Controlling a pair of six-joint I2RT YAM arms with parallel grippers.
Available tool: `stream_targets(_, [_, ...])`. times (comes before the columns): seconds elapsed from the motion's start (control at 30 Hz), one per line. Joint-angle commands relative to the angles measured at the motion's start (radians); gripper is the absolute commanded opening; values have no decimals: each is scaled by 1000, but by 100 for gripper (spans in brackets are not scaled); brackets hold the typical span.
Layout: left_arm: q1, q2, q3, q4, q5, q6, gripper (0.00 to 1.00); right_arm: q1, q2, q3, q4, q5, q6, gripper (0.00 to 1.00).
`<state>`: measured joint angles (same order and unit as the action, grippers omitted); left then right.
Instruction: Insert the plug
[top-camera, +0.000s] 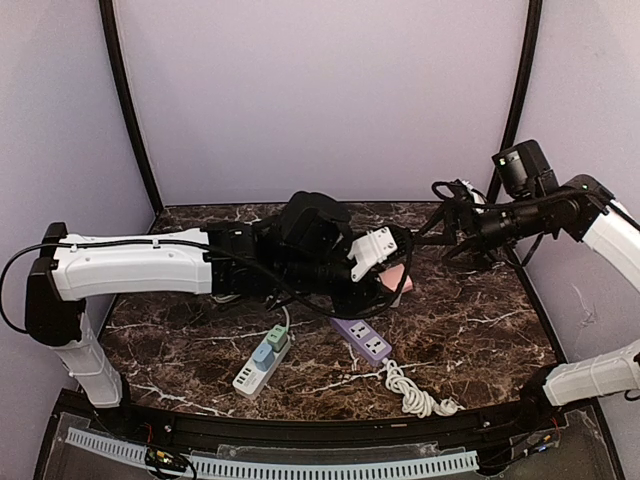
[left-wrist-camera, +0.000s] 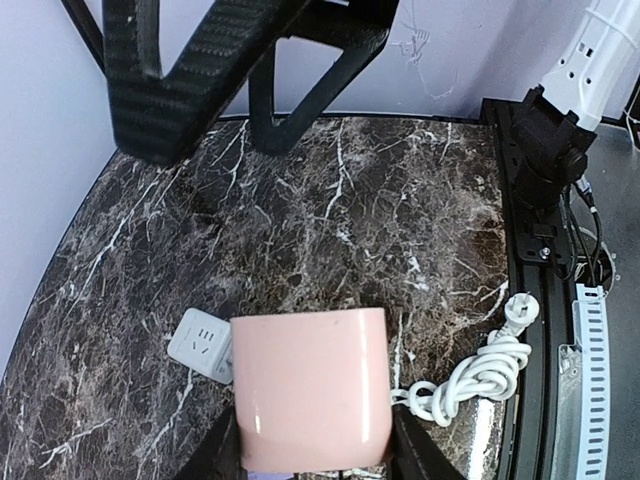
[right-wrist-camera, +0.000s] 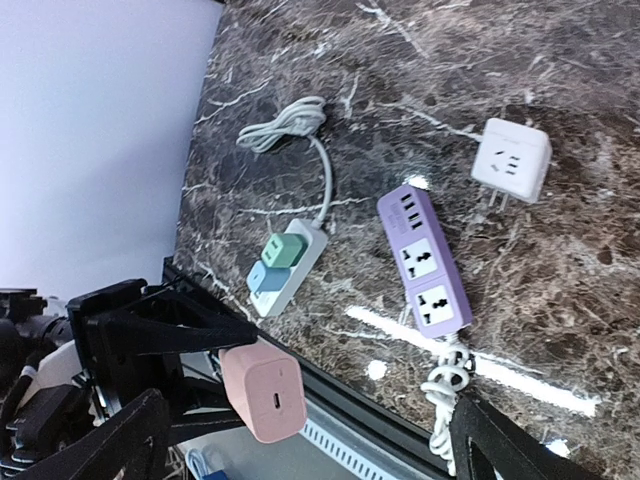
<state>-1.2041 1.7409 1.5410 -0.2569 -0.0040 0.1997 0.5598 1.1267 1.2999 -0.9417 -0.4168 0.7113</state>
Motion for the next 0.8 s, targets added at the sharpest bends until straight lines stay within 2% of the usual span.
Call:
stream_targets(0.0, [1, -97, -67, 110, 59, 26, 1, -6, 4, -38, 100, -244, -52, 96])
stream_targets(0.17, [3, -122, -112, 166, 77, 35, 1, -7, 7, -83, 155, -383, -45, 94])
stream_targets(0.37, [13, -132, -129, 208, 106, 30, 1, -6, 0, -113, 223, -472, -23, 91])
stream_targets(0.77, [17, -117, -117, 243, 128, 56, 1, -7, 30, -131, 240, -528, 6, 80])
